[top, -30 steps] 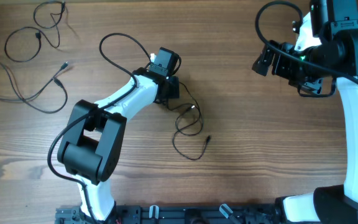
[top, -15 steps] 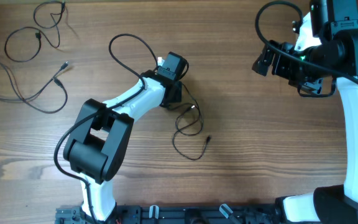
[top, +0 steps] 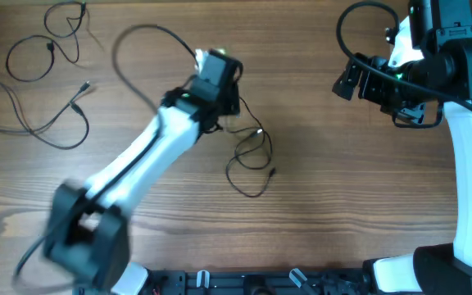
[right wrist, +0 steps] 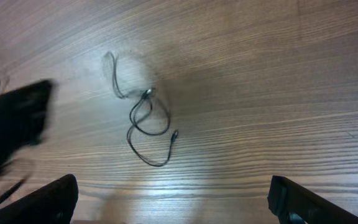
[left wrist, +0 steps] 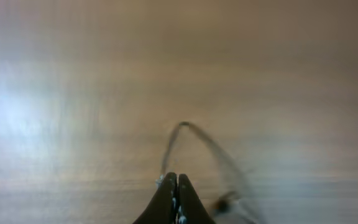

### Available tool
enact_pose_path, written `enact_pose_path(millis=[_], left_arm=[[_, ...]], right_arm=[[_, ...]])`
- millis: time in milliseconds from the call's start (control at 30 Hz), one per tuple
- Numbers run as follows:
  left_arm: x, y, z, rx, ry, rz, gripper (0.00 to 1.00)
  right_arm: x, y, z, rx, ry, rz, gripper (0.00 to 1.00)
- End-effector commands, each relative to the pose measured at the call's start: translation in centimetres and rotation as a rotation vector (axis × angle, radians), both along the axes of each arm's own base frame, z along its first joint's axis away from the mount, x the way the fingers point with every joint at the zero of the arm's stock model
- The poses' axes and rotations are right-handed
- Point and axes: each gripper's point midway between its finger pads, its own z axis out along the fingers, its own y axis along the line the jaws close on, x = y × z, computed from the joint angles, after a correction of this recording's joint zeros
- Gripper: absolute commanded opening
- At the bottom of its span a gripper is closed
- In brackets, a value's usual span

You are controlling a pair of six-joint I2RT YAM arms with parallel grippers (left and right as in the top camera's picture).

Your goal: Untangle cables

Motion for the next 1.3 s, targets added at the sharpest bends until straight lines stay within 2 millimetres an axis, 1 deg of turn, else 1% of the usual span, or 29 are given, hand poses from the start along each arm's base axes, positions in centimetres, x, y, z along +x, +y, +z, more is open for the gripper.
enact_pose_path(millis=[0, 33, 100, 133, 167, 200, 233, 267, 300, 333, 367, 400, 433, 500, 567, 600, 633, 667, 700, 733, 767, 833, 867, 967, 1067, 1133, 1200, 1233, 1267], left_arm=[[-1.5, 0.3, 10.5, -0.151, -0.208, 0.001, 0.04], [-2.7, 1.0, 13.7, -0.187, -0.275, 0.0, 0.04], [-3.9, 1.6, 16.4, -0.219, -0.337, -0.002, 0.04], [-4.4, 1.9, 17.4, -0.229, -0.359, -0.004, 0.04], [-4.8, 2.0, 17.4, -0.226, -0.353, -0.005, 0.04], [-5.1, 2.1, 16.6, -0.213, -0.319, -0.009, 0.11], [-5.3, 1.7, 15.2, -0.204, -0.267, -0.027, 0.15], [-5.5, 1.1, 13.8, -0.201, -0.213, -0.051, 0.24], [-5.4, 0.4, 12.0, -0.202, -0.149, -0.074, 0.38], [-5.2, 0.0, 10.2, -0.207, -0.086, -0.055, 0.53], [-4.5, -0.4, 7.1, -0.207, 0.004, -0.004, 0.66], [-3.7, -0.8, 4.8, -0.189, 0.052, 0.009, 0.7], [-3.1, -1.1, 3.3, -0.174, 0.072, 0.011, 0.72], [-0.8, -2.0, -1.0, -0.091, 0.088, -0.037, 0.73], [1.0, -1.7, -5.0, 0.025, 0.089, -0.063, 0.77], [1.5, -1.2, -6.3, 0.073, 0.09, -0.053, 0.79], [2.0, -0.4, -8.3, 0.14, 0.102, -0.035, 0.79], [2.2, 0.1, -9.4, 0.174, 0.111, -0.018, 0.79], [2.4, 0.6, -10.6, 0.207, 0.12, -0.003, 0.76], [2.6, 0.6, -11.7, 0.217, 0.127, 0.001, 0.72], [2.7, 0.5, -12.3, 0.217, 0.129, 0.0, 0.68], [3.1, 0.2, -13.1, 0.21, 0.124, -0.001, 0.68], [3.2, 0.0, -13.6, 0.203, 0.126, -0.006, 0.65], [3.1, -1.0, -14.6, 0.163, 0.148, -0.036, 0.63], [3.0, -0.9, -15.3, 0.17, 0.157, -0.037, 0.63], [3.0, -0.8, -16.0, 0.178, 0.166, -0.036, 0.58], [2.9, -0.6, -16.9, 0.193, 0.179, -0.032, 0.55], [2.8, -0.3, -17.4, 0.211, 0.187, -0.025, 0.51], [2.6, 0.2, -18.0, 0.234, 0.2, -0.017, 0.43]], right_arm=[[0.1, 0.4, -0.5, 0.002, 0.015, 0.025, 1.0], [0.1, 0.4, -0.5, 0.002, 0.015, 0.025, 1.0], [0.1, 0.4, -0.5, 0.002, 0.015, 0.026, 1.0], [0.1, 0.4, -0.5, 0.002, 0.015, 0.025, 1.0], [0.1, 0.4, -0.5, 0.003, 0.015, 0.025, 1.0], [0.1, 0.5, -0.5, 0.007, 0.016, 0.027, 1.0], [0.0, 0.6, -0.5, 0.017, 0.016, 0.031, 1.0], [0.0, 0.8, -0.4, 0.028, 0.015, 0.035, 1.0], [0.1, 1.0, -0.3, 0.035, 0.011, 0.037, 1.0], [0.2, 1.0, -0.3, 0.039, 0.009, 0.038, 1.0], [0.1, 1.1, -0.3, 0.045, 0.011, 0.041, 1.0], [0.0, 1.1, -0.3, 0.044, 0.014, 0.041, 1.0], [-0.1, 1.1, -0.3, 0.044, 0.018, 0.041, 1.0], [-0.1, 1.1, -0.3, 0.043, 0.019, 0.043, 1.0], [-0.1, 1.1, -0.3, 0.043, 0.019, 0.043, 1.0], [-0.1, 1.1, -0.3, 0.043, 0.019, 0.043, 1.0], [-0.1, 1.1, -0.4, 0.043, 0.019, 0.043, 1.0], [-0.1, 1.1, -0.4, 0.043, 0.019, 0.044, 1.0], [0.0, 1.1, -0.3, 0.043, 0.017, 0.043, 1.0], [0.0, 1.1, -0.3, 0.043, 0.015, 0.043, 1.0], [0.0, 1.1, -0.3, 0.043, 0.014, 0.043, 1.0], [0.1, 1.1, -0.3, 0.043, 0.013, 0.043, 1.0], [0.1, 1.1, -0.3, 0.043, 0.013, 0.043, 1.0], [0.1, 1.1, -0.3, 0.044, 0.013, 0.043, 1.0], [0.1, 1.1, -0.3, 0.044, 0.013, 0.043, 1.0], [0.0, 1.1, -0.3, 0.044, 0.013, 0.043, 1.0], [0.0, 1.1, -0.3, 0.043, 0.014, 0.043, 1.0], [0.0, 1.1, -0.3, 0.043, 0.016, 0.043, 1.0], [0.0, 1.1, -0.3, 0.043, 0.017, 0.043, 1.0]])
